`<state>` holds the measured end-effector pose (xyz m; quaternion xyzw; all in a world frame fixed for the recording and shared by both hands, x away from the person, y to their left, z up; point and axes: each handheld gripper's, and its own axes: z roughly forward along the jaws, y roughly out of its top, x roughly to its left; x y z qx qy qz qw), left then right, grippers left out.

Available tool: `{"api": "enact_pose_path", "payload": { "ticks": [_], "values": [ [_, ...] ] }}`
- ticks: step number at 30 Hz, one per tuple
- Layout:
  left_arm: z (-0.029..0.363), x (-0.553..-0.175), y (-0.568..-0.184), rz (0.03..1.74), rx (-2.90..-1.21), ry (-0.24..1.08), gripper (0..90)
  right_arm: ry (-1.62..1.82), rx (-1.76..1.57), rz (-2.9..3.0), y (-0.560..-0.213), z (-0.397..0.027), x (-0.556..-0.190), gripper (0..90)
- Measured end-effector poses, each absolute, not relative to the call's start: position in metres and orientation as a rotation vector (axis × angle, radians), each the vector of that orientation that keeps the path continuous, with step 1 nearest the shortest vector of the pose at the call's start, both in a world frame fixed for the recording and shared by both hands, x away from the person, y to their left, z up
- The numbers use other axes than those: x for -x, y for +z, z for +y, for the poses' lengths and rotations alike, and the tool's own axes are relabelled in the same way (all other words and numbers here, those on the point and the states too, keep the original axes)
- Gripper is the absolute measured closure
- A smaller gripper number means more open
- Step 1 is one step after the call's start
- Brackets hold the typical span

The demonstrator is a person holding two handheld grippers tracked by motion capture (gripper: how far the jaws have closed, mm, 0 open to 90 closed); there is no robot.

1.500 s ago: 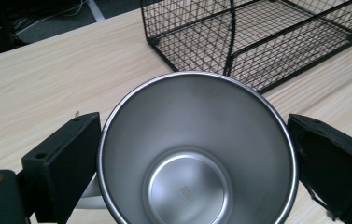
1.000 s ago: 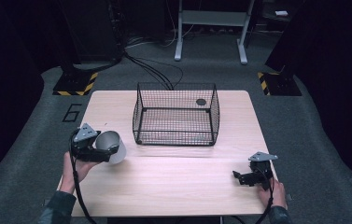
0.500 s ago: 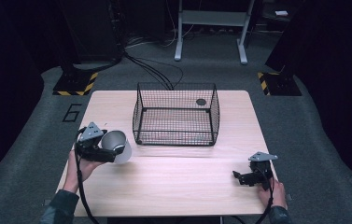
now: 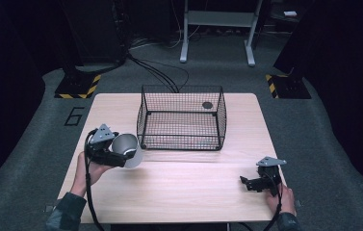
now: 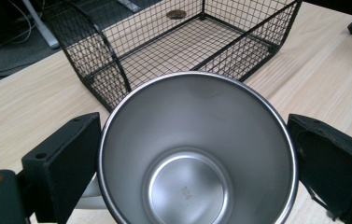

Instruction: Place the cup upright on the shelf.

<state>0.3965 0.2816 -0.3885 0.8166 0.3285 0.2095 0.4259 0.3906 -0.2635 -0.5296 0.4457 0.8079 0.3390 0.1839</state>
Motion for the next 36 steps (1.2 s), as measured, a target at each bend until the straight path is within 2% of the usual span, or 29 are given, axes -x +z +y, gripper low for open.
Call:
{"api": "enact_pose_path", "payload": {
  "ticks": [36],
  "values": [
    [0.225, -0.416, -0.356, 0.670, -2.056, 0.463, 6.3, 0.956, -1.256, 2.279, -0.530, -0.264, -0.391, 0.0]
  ]
}}
